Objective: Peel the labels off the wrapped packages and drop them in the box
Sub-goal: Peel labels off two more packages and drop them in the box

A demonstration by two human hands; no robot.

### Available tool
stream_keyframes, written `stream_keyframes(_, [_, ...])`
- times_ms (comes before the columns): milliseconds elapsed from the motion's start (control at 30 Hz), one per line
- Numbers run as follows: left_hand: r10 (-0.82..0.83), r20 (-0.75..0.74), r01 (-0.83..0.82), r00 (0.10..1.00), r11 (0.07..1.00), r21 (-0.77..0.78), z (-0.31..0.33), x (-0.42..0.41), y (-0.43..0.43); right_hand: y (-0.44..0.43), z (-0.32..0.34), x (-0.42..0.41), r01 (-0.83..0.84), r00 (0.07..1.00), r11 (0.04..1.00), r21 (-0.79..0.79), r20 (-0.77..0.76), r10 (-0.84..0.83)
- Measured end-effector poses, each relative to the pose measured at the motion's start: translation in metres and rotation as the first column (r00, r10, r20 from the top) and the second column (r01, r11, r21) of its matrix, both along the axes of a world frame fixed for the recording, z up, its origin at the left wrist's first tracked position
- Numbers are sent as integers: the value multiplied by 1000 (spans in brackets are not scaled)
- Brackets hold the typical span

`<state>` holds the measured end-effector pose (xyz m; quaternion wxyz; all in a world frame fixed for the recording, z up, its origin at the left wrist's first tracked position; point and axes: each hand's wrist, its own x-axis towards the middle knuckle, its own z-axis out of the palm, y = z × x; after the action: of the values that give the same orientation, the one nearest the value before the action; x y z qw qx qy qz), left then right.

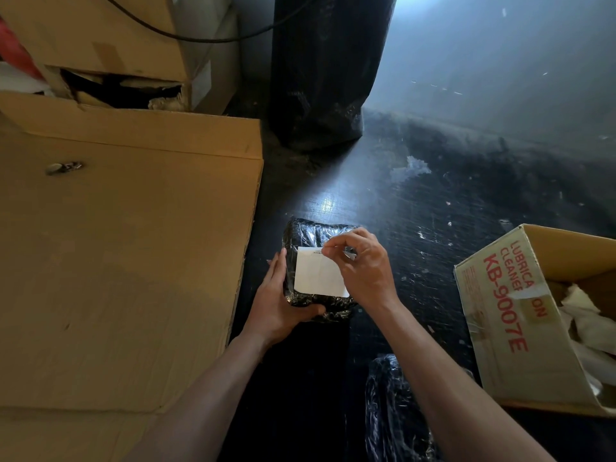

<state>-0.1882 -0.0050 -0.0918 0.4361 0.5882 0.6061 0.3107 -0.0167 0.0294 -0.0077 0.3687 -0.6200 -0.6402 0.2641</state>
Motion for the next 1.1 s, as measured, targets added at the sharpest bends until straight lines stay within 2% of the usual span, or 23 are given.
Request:
stream_keyframes(333, [-10,-29,10,1000,1000,11,2,1,1,-16,14,-1,12,999,999,30,-36,-11])
stream_keyframes(633, [-2,-23,1,1000,1000,-3,4,1,0,-27,36,-4,-16,1000,996,85,-2,16])
stream_keyframes(1100, [-9,9,9,1000,1000,-14,5,-1,0,-45,56,1,-19,998,998,66,-60,23])
